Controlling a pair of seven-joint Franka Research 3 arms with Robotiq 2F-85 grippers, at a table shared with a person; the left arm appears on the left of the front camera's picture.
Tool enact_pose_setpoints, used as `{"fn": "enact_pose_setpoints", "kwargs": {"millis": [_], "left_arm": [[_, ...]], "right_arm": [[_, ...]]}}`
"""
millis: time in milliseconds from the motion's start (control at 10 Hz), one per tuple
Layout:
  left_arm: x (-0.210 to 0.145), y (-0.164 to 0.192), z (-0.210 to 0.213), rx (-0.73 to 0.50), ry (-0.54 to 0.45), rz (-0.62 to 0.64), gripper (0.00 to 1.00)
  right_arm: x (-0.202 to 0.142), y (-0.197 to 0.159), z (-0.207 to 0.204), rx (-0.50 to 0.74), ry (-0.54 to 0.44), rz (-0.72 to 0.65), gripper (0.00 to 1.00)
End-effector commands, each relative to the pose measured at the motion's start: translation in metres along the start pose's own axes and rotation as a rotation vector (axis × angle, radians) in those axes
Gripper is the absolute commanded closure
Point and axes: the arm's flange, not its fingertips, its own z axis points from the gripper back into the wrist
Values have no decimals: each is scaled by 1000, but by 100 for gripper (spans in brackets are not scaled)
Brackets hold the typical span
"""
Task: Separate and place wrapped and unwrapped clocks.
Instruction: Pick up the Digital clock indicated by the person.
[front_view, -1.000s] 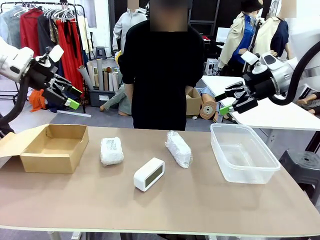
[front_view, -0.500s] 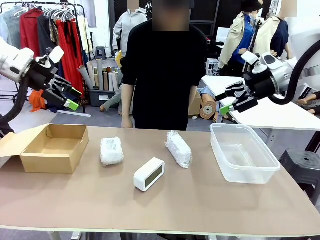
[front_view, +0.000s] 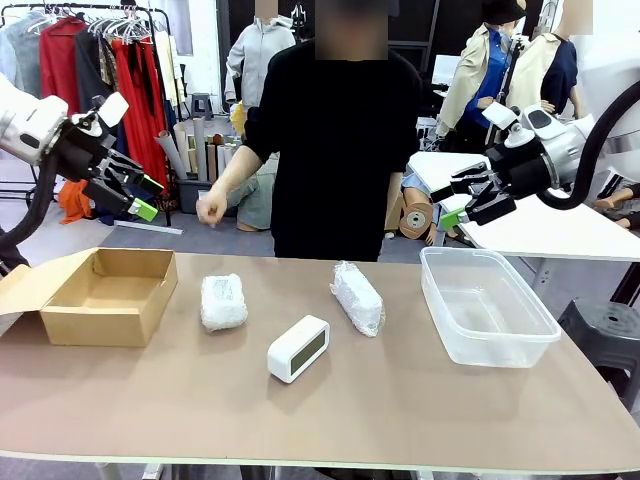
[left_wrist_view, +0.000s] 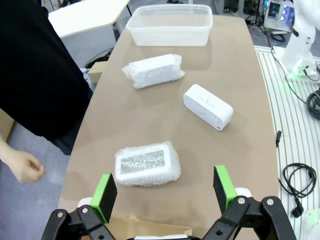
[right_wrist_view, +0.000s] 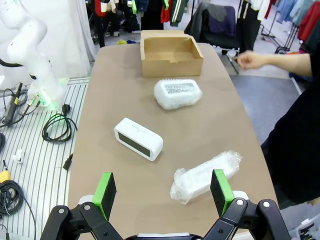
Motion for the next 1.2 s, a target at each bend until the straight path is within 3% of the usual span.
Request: {"fn": "enact_pose_setpoints", "kwargs": {"millis": [0, 1100], "left_arm": [[1, 0, 0, 0, -9, 5, 0], [1, 0, 0, 0, -9, 5, 0]], "right_arm": [[0, 1, 0, 2, 0, 0, 0], [0, 1, 0, 2, 0, 0, 0]]}}
